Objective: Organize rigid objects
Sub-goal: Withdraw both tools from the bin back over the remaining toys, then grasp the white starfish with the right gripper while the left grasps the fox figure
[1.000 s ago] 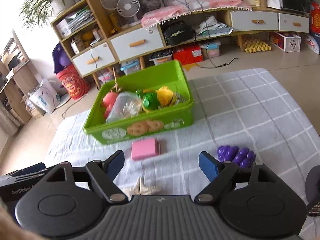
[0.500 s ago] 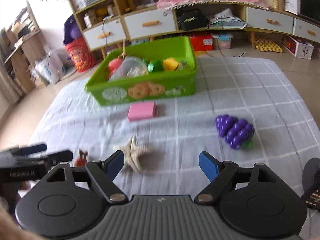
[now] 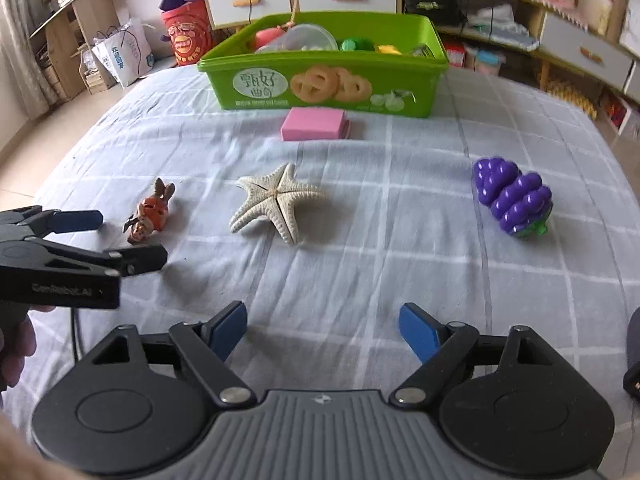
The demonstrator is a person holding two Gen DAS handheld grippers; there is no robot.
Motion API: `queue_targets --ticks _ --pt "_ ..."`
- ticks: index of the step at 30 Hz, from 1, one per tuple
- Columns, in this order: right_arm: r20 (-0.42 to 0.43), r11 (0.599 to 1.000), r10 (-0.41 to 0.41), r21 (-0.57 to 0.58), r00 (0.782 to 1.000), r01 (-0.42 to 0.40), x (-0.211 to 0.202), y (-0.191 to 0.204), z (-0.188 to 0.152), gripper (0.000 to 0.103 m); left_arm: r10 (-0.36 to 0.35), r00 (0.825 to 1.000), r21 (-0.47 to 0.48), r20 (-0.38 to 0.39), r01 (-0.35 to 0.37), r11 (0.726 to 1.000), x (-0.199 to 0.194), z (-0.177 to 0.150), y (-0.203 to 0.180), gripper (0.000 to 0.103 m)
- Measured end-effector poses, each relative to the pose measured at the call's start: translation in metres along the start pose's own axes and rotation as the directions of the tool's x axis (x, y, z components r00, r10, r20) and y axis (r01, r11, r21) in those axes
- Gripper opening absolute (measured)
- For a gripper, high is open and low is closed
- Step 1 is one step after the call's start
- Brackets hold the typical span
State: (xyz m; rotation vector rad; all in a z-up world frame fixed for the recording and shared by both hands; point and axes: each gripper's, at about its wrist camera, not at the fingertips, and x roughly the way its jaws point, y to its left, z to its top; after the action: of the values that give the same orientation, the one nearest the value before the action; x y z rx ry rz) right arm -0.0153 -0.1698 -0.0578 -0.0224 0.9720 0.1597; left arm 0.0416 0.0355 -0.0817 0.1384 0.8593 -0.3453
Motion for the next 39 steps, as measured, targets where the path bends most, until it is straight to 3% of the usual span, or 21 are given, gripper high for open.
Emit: queue_targets --ticks 3,8,21,29,33,39 --pt "0.003 1.000 -0.007 -0.022 1.000 0.007 0.001 0.003 -0.001 0.067 -0.001 1.000 0.016 0.021 0.001 1.000 0.000 -0.003 -0.001 0.101" --pt "0.014 0.999 -0.013 -0.047 1.000 0.013 0.006 0.005 -0.005 0.084 -0.004 0.998 0.021 0.063 0.003 1.000 -0.001 -0.008 -0.001 0.101" --pt "0.091 0.999 -0.037 -0.032 0.995 0.040 0.008 0.009 -0.014 0.084 -0.014 0.997 0.033 0.075 0.012 0.999 0.002 -0.006 0.000 0.102" --pt "0.128 0.997 -0.005 -0.071 0.992 0.014 0.014 0.010 -0.008 0.084 -0.037 0.997 0.034 0.072 0.035 0.999 0.005 -0.001 0.002 0.100" --pt "0.156 0.996 0.001 -0.092 0.988 0.014 0.020 0.012 -0.004 0.084 -0.040 0.995 0.036 0.087 0.037 0.999 0.003 0.000 0.001 0.090" --pt "0.169 0.995 0.027 -0.098 0.985 -0.010 0.026 0.015 0.006 0.081 -0.049 0.994 -0.008 0.097 0.050 0.999 -0.001 0.005 0.005 0.062"
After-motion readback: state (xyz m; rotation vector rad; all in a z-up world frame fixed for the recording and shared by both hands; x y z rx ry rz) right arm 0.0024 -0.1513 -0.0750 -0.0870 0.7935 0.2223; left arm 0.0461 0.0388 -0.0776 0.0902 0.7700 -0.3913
